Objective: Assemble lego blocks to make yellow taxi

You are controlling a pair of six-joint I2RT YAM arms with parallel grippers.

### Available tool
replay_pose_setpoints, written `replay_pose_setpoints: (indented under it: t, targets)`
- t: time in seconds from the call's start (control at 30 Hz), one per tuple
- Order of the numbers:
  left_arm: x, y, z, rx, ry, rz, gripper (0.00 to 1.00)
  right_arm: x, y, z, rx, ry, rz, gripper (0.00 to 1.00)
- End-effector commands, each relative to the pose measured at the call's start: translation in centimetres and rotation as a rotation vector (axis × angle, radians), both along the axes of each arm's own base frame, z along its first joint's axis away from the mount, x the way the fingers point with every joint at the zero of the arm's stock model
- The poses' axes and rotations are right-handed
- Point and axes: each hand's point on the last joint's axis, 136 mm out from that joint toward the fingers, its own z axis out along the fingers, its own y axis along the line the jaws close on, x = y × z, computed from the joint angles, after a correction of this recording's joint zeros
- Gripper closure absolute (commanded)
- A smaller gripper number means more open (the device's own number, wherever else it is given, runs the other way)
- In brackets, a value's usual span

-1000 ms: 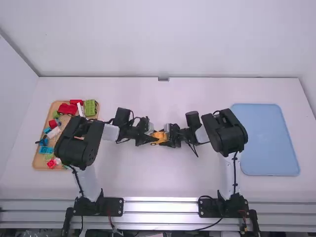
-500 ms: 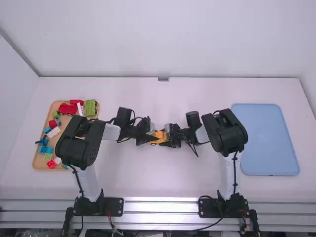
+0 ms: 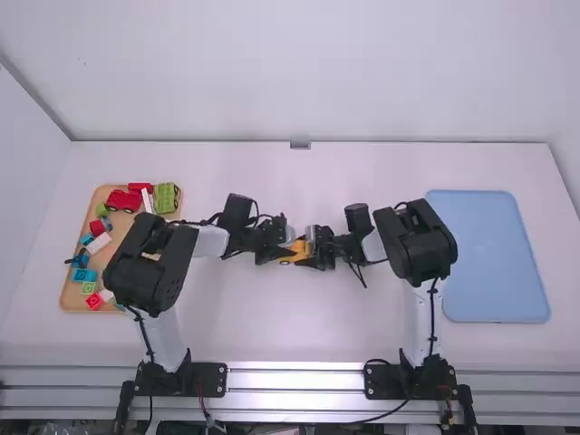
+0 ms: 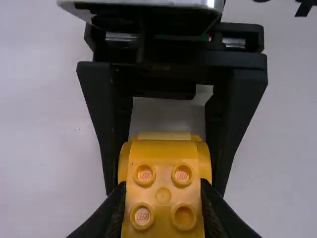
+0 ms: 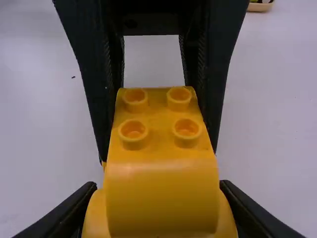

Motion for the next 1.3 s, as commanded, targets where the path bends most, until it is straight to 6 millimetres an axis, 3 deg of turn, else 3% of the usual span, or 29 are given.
replay_pose_setpoints:
  t: [0.0, 0.23, 0.3, 0.33, 0.57, 0.6, 0.73, 0.77, 0.8, 0.9, 1.03, 1.13, 1.17, 1.27]
  targets:
    - [-2.9, 1.3, -6.7, 0.239, 0.094, 0.036, 0.98, -0.2, 0.7, -0.6, -0.022, -0.008, 0.01, 0.42]
    - [-2.7, 1.0, -6.0, 0.189, 0.091, 0.027, 0.98, -0.2, 0.7, -0.7, -0.023, -0.007, 0.009, 0.42]
    - [-2.6, 0.7, -5.5, 0.153, 0.088, 0.015, 0.94, -0.2, 0.7, -0.6, -0.022, -0.007, 0.009, 0.42]
    - [-2.6, 0.4, -4.8, 0.114, 0.082, -0.001, 0.8, -0.3, 0.7, -0.7, -0.023, -0.007, 0.01, 0.42]
    - [-1.4, 0.9, -1.8, -0.04, 0.05, -0.013, 0.74, -0.2, 0.7, -0.6, -0.022, -0.005, 0.008, 0.42]
    - [-1.2, 1.2, -1.1, -0.084, 0.048, -0.016, 0.66, -0.2, 0.7, -0.7, -0.023, -0.005, 0.008, 0.42]
    - [-0.7, 1.8, -0.1, -0.145, 0.038, -0.014, 0.52, -0.2, 0.7, -0.7, -0.023, -0.005, 0.008, 0.42]
    - [-0.5, 1.9, 0.1, -0.156, 0.03, -0.015, 0.22, -0.2, 0.7, -0.7, -0.023, -0.004, 0.008, 0.42]
    - [-0.4, 2.0, 0.3, -0.163, 0.023, -0.015, 0.01, -0.2, 0.7, -0.7, -0.023, -0.004, 0.008, 0.42]
    - [0.2, 2.4, 0.9, -0.159, -0.003, 0.001, 0.01, -0.2, 0.7, -0.6, -0.022, -0.005, 0.008, 0.42]
    - [1.2, 4.2, 3.9, -0.176, -0.045, 0.051, 0.01, -0.2, 0.7, -0.6, -0.022, -0.004, 0.007, 0.42]
    - [2.5, 6.8, 6.9, -0.188, -0.043, 0.168, 0.01, 0.3, 0.5, -0.3, -0.013, 0.027, -0.019, 0.42]
    - [3.4, 8.7, 8.3, -0.18, -0.031, 0.267, 0.01, 0.9, 0.3, 0.2, -0.002, 0.051, -0.049, 0.42]
    - [4.5, 11.5, 9.2, -0.131, -0.013, 0.423, 0.01, 2.5, -0.4, 2.3, 0.027, 0.102, -0.12, 0.43]
